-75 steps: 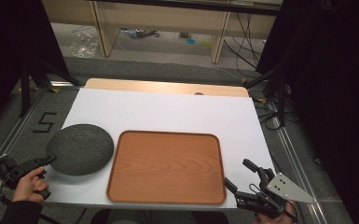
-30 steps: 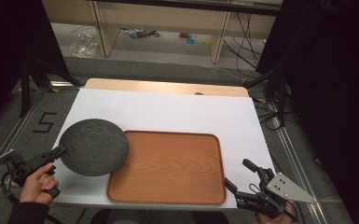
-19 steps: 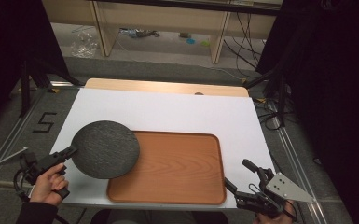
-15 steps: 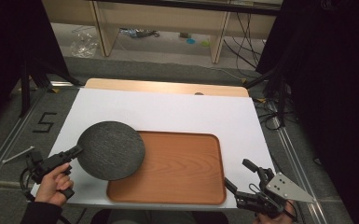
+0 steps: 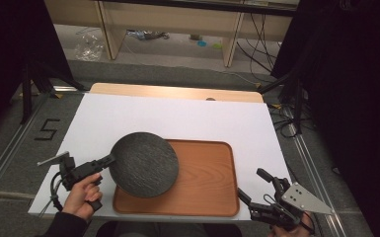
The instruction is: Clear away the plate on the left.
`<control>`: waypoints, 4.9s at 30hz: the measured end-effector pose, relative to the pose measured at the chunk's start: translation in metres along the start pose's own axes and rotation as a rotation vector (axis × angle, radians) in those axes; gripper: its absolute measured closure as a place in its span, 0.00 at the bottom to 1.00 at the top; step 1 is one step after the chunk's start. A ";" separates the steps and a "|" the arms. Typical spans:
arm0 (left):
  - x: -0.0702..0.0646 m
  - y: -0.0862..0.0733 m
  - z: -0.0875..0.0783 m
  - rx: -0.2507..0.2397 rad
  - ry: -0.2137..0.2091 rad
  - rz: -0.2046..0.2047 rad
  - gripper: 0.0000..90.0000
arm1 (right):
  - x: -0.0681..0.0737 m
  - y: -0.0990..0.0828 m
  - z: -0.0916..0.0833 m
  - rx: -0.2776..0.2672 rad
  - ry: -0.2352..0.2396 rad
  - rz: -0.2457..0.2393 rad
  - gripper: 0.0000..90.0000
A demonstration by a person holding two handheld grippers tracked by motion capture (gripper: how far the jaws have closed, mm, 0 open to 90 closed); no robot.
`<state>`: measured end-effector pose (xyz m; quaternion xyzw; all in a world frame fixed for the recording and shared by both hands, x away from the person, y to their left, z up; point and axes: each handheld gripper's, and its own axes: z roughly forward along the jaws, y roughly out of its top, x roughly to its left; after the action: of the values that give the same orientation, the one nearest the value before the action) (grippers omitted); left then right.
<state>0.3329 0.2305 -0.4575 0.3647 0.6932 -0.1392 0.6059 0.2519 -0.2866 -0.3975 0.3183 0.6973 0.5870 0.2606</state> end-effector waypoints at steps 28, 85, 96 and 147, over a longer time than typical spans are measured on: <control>-0.011 -0.050 0.057 0.232 0.083 0.106 0.91 | 0.001 0.001 -0.003 0.020 0.010 0.010 0.18; -0.012 -0.064 0.056 0.311 0.321 0.364 0.57 | 0.002 -0.001 0.000 0.004 0.021 0.025 0.18; -0.032 -0.055 0.049 0.292 0.370 0.582 0.44 | 0.001 -0.001 0.000 0.007 0.016 0.022 0.18; -0.073 -0.040 -0.014 -0.003 0.060 1.117 0.19 | 0.001 0.000 -0.002 0.028 0.010 0.015 0.18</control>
<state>0.2956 0.1875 -0.3958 0.6796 0.4118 0.2142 0.5681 0.2498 -0.2871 -0.3976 0.3241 0.7045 0.5805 0.2483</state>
